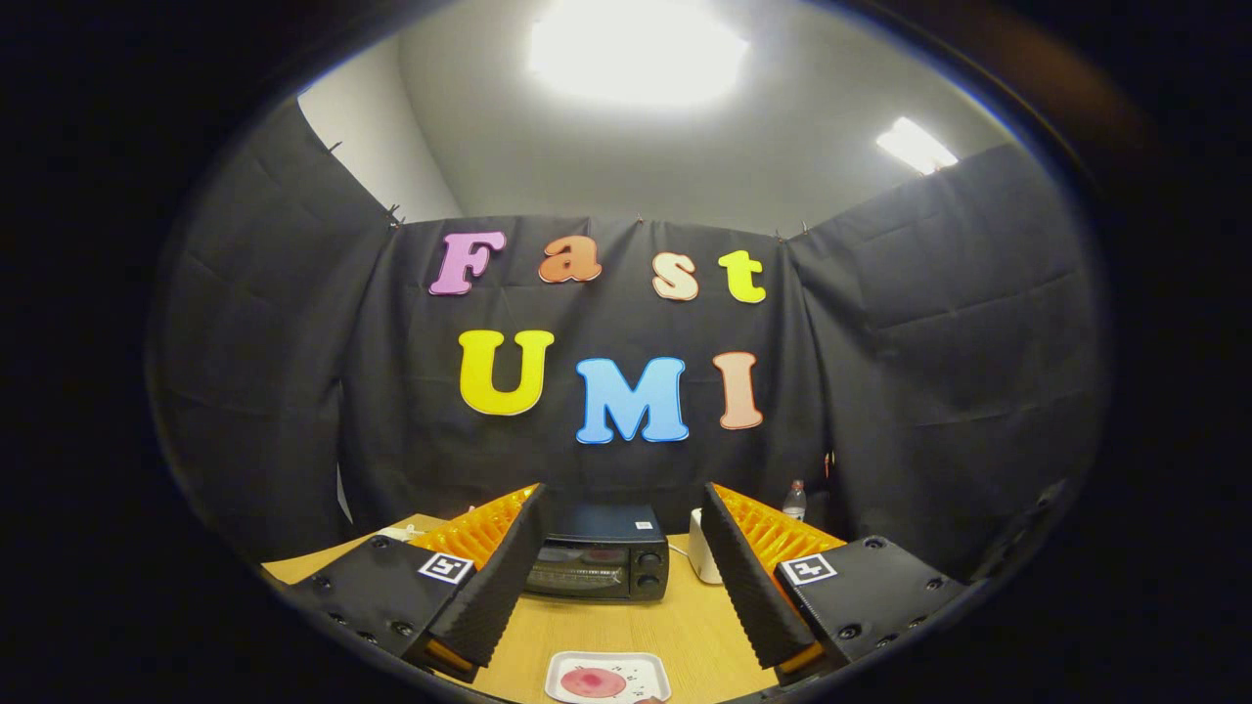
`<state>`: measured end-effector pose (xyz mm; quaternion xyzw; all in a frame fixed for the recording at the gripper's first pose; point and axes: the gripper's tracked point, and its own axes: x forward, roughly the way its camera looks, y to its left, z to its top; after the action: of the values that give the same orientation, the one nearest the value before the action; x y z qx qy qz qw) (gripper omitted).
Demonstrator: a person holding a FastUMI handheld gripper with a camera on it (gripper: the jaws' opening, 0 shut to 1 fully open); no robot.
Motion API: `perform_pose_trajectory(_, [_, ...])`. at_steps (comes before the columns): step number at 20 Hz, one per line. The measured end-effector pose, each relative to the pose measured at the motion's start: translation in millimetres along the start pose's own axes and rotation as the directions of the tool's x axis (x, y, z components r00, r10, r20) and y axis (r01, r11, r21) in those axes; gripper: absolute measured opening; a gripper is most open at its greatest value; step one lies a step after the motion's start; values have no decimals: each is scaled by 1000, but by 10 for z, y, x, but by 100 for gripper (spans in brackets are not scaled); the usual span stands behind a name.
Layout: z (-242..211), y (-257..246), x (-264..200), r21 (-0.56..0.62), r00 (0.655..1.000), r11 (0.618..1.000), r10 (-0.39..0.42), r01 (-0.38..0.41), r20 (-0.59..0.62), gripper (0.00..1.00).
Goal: Open the toaster oven, put the food inside, and close the toaster oven door.
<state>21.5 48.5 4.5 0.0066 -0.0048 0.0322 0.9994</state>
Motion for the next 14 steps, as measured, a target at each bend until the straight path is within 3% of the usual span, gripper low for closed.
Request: perform_pose_trajectory(14, [-129, 577, 1041, 54, 995, 994, 95, -94, -6, 98])
